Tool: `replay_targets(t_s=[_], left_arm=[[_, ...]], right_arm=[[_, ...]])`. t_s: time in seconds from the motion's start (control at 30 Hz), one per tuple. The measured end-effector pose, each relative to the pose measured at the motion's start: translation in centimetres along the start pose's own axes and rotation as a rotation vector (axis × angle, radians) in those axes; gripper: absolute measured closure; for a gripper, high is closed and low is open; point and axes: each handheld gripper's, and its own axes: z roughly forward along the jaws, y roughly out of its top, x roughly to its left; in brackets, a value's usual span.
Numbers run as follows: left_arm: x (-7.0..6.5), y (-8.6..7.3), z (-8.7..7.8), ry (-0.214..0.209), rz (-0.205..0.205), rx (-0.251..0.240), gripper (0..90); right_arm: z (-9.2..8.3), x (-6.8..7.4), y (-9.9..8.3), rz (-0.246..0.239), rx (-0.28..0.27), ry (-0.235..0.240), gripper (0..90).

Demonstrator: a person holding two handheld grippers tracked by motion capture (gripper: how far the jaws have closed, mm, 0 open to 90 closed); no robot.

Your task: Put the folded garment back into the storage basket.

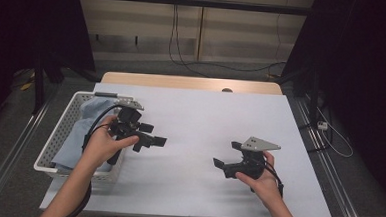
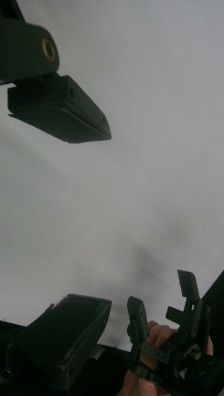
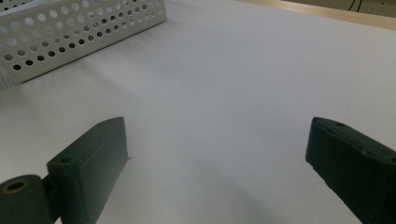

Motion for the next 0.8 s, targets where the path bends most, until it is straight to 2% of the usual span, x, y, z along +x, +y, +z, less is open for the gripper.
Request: replay_targets(t_s=[0.8], left_arm=[[-0.7, -1.3, 1.8, -0.033, 0.004, 0.013, 14.6]], right_arm=[[0.0, 0.0, 0.0, -0.001, -0.002, 0.003, 5.2]])
